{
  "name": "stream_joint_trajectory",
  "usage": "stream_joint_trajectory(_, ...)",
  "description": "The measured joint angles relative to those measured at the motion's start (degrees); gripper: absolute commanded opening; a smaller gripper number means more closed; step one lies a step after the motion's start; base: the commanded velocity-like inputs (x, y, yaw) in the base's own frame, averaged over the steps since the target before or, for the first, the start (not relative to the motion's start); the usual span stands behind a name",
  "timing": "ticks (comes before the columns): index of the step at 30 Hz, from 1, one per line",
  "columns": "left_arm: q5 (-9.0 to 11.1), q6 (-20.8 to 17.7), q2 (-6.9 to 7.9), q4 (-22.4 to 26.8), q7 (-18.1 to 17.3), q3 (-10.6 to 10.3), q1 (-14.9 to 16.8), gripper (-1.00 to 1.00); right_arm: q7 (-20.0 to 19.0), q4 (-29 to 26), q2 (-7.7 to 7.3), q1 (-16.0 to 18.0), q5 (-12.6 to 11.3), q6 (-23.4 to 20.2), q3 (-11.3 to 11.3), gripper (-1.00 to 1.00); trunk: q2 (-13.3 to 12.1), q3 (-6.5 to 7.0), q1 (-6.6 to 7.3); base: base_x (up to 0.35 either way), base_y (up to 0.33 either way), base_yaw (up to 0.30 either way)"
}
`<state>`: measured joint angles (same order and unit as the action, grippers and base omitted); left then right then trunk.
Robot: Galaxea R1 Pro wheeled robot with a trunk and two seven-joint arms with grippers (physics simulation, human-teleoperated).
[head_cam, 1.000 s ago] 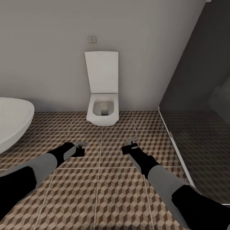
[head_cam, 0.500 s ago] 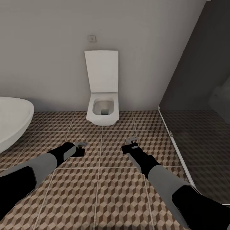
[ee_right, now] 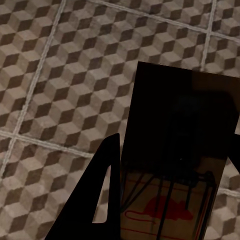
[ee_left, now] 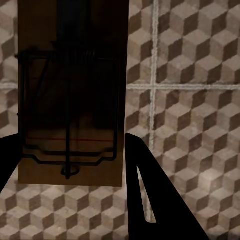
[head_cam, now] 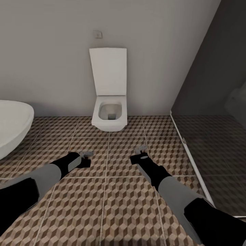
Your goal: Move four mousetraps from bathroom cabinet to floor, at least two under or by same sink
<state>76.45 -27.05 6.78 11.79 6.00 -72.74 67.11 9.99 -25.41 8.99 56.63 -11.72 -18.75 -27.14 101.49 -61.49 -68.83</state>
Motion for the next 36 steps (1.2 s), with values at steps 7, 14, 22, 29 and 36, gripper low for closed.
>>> stream_joint_trajectory(7, 0.0, 0.0, 0.0, 0.0, 0.0, 0.1, 0.0, -1.0, 0.1, 0.0, 0.08, 0.0, 0.0, 0.0, 0.1, -1.0, 2.8, -1.87, -1.54, 0.0, 0.0, 0.0)
stream_joint_trajectory(14, 0.0, 0.0, 0.0, 0.0, 0.1, 0.1, 0.0, -1.0, 0.1, -0.1, 0.1, 0.0, 0.0, 0.0, 0.0, -1.0, 5.6, -3.76, -3.08, 0.0, 0.0, 0.0)
stream_joint_trajectory(22, 0.0, 0.0, 0.0, 0.0, 0.1, 0.1, 0.0, -1.0, 0.2, -0.1, 0.12, 0.0, 0.0, 0.0, 0.0, -1.0, 8.8, -5.91, -4.83, 0.0, 0.0, 0.0)
stream_joint_trajectory(29, 0.0, 0.0, 0.01, 0.0, 0.1, 0.1, 0.0, -1.0, 0.2, -0.1, 0.24, 0.0, 0.0, 0.0, 0.0, -1.0, 11.6, -7.79, -6.37, 0.0, 0.0, 0.0)
stream_joint_trajectory(36, 0.0, 0.0, 0.04, 0.0, 0.1, 0.1, 0.0, -1.0, 0.2, -0.1, 0.13, 0.0, 0.0, 0.0, 0.0, -1.0, 14.4, -9.67, -7.91, 0.0, 0.0, 0.0)
